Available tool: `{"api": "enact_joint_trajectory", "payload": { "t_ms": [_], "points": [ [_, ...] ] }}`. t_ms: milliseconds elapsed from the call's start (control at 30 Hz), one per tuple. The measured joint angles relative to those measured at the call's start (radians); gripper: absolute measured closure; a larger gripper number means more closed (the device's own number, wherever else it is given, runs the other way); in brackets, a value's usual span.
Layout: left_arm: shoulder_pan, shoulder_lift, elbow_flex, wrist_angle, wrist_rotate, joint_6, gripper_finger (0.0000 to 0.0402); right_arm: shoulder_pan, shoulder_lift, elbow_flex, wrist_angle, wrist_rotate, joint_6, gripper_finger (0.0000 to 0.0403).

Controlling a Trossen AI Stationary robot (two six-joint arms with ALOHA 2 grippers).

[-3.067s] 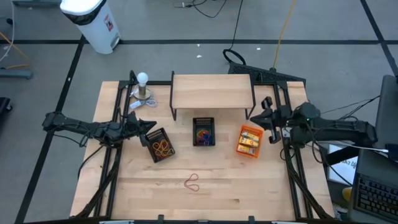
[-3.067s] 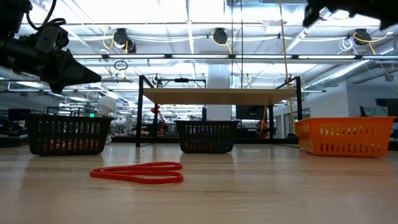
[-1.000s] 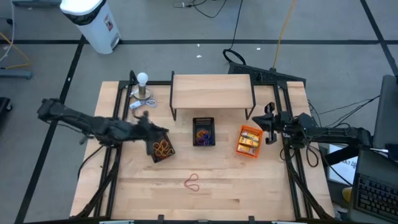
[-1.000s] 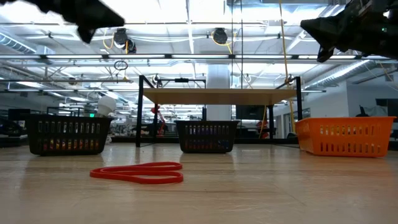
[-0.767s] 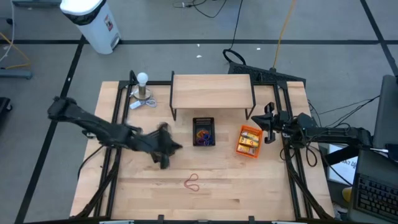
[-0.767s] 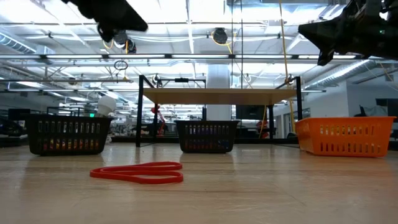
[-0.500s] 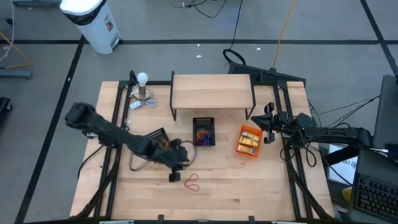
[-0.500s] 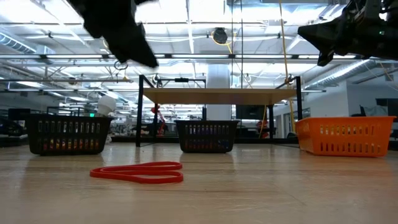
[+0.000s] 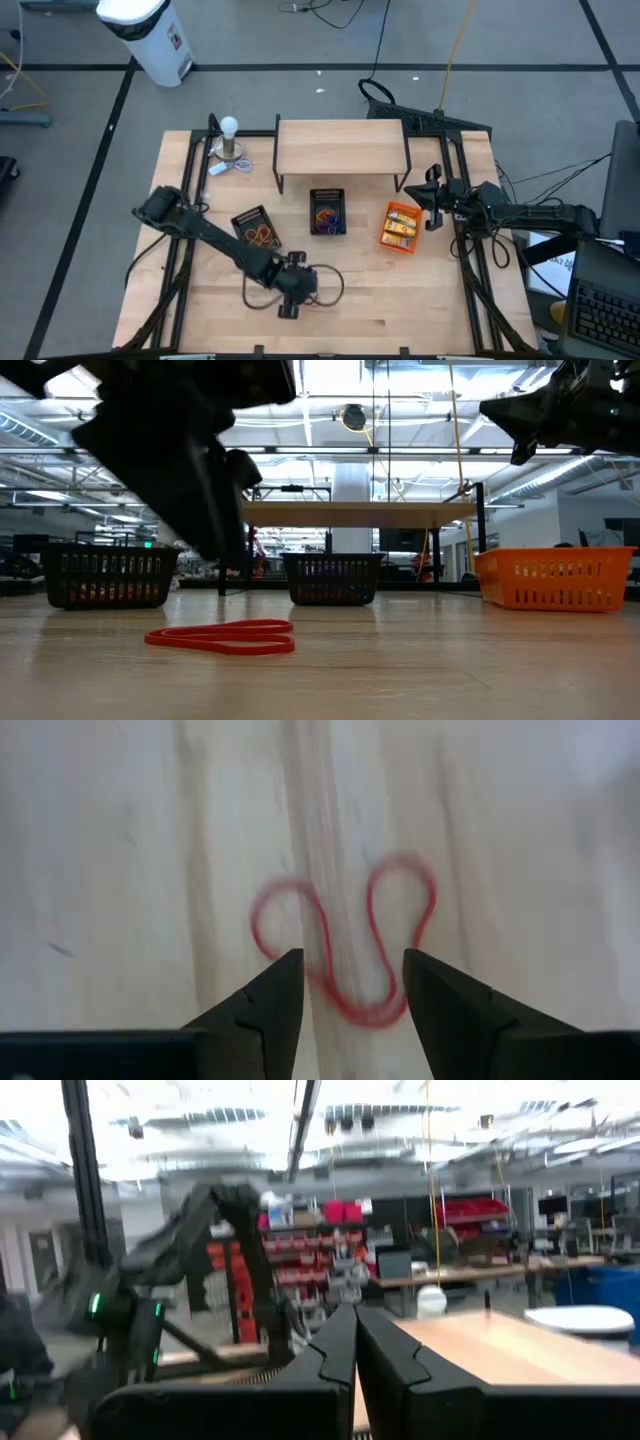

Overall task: Pick & Place Office Desk Supplies
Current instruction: Put the red rubber band into the left black basket

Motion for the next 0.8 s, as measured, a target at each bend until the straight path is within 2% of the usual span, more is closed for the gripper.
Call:
{"api": "enact_joint_trajectory", "payload": {
  "t_ms": [100, 200, 333, 567, 800],
  "points": [
    [-0.014, 0.058, 0.072, -0.134, -0.008, 0.005, 0.0227, 0.0, 0.0, 0.0, 0.054, -0.001, 0.014, 0.0399],
    [-0.02, 0.093, 0.117, -0.19, -0.048, 0.005, 0.0227, 0.0, 0.0, 0.0, 0.075, -0.001, 0.015, 0.0399],
    [-0.02, 0.113, 0.124, -0.174, -0.056, 0.002, 0.0227, 0.001, 0.0, 0.0, 0.042, -0.008, 0.022, 0.0399],
    [-0.02, 0.135, 0.125, -0.137, -0.028, -0.014, 0.0227, 0.001, 0.003, 0.0, 0.047, -0.132, 0.068, 0.0399],
    [-0.015, 0.182, 0.131, -0.121, -0.014, -0.057, 0.0227, 0.003, 0.027, 0.0, 0.026, -0.186, 0.106, 0.0399]
  ]
}}
